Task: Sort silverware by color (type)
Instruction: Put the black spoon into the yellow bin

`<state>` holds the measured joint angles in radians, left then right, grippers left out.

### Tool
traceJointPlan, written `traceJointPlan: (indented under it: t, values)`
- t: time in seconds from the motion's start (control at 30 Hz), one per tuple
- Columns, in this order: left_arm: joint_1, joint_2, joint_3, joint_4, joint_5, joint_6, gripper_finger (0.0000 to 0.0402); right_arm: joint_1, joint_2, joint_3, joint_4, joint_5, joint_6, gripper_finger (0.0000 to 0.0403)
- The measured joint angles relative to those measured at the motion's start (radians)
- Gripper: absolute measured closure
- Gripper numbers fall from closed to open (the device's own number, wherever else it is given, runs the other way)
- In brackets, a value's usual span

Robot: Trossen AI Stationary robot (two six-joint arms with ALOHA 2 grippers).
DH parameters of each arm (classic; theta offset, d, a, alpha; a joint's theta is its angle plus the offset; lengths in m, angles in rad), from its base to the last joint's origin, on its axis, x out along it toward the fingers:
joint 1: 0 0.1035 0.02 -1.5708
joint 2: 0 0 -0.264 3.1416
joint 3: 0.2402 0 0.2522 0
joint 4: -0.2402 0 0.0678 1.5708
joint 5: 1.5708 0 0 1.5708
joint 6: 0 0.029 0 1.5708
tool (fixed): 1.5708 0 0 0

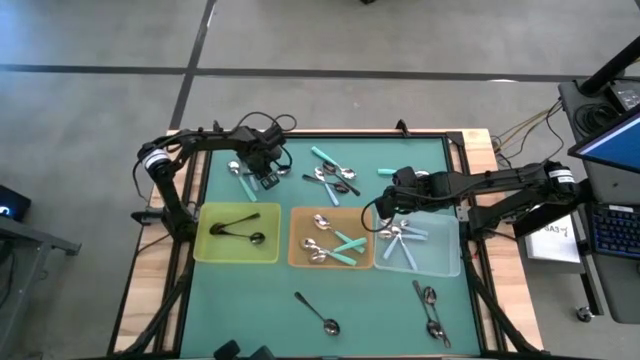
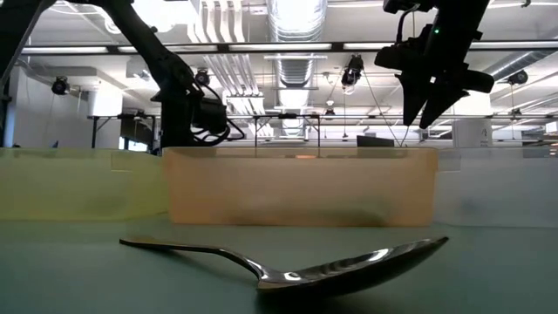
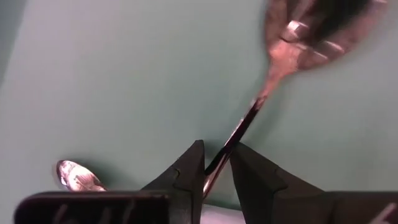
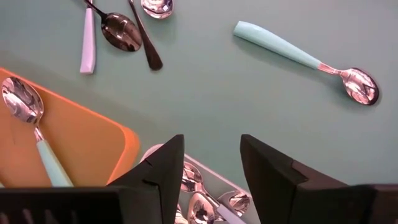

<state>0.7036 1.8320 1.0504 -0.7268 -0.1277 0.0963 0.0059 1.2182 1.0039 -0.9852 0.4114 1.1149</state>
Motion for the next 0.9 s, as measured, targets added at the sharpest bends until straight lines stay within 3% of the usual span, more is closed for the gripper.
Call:
traceJointPlan:
  t: [0.17, 0.43, 0.6, 0.7, 0.9]
  values:
    - [0.0, -0.024, -0.002, -0.008, 0.013, -0.017, 0.0393, 0.0, 0.0, 0.0, 0.001, 0.0, 0.002, 0.0253]
    - [-0.002, -0.131, 0.017, -0.075, 0.029, -0.027, 0.0397, 0.0, 0.0, 0.0, 0.006, 0.0, 0.019, 0.0257]
    - [-0.034, -0.264, 0.017, -0.137, 0.158, -0.069, 0.0399, 0.0, 0.0, 0.0, 0.008, 0.008, 0.012, 0.0257]
    - [-0.109, -0.342, 0.012, -0.222, 0.225, -0.111, 0.0399, 0.0, 0.0, 0.0, 0.011, 0.009, -0.002, 0.0259]
    - [-0.368, -0.485, 0.01, -0.508, 0.223, -0.186, 0.04, 0.0, 0.0, 0.0, 0.029, 0.009, -0.056, 0.0257]
